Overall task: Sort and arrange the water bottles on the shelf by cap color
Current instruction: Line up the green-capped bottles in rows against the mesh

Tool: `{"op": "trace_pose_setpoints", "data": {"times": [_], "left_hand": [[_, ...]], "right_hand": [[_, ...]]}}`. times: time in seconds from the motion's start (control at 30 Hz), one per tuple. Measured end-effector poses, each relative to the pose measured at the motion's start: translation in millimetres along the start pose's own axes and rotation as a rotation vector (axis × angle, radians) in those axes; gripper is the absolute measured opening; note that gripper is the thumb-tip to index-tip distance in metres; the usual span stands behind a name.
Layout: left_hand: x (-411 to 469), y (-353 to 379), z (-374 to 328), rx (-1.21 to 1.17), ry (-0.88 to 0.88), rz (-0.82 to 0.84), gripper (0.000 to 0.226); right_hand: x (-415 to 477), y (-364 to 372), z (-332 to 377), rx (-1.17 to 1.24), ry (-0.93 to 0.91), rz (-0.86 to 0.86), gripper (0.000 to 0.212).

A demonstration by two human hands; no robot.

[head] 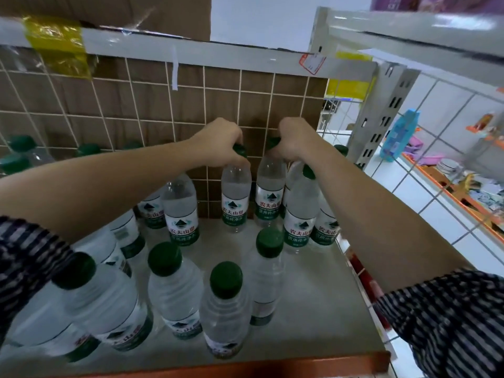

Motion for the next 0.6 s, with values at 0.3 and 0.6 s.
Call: {"op": "trace_pose_setpoints", "data": {"times": [0.3,0.6], "left_hand": [[19.4,18.1,-3.2,-0.109,-0.086,-0.068,0.047],[13.7,18.9,1.5,-0.112,-0.031,0.052,0.056]], "right_hand": [[2.7,8.0,-10.6,0.001,0.032,0.075,0.041],[-5.0,10.0,-10.3,-0.006,-0.014,-0.012,0.028]]}}
Point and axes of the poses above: each hand's wrist, its own x-axis towards the middle knuckle, its own y-axis out of the palm, z = x × y, the point moved 2 cm from there along x, towards the middle knuckle, and after that the axes turned 13 degrees about -y, right-handed, at the moved point
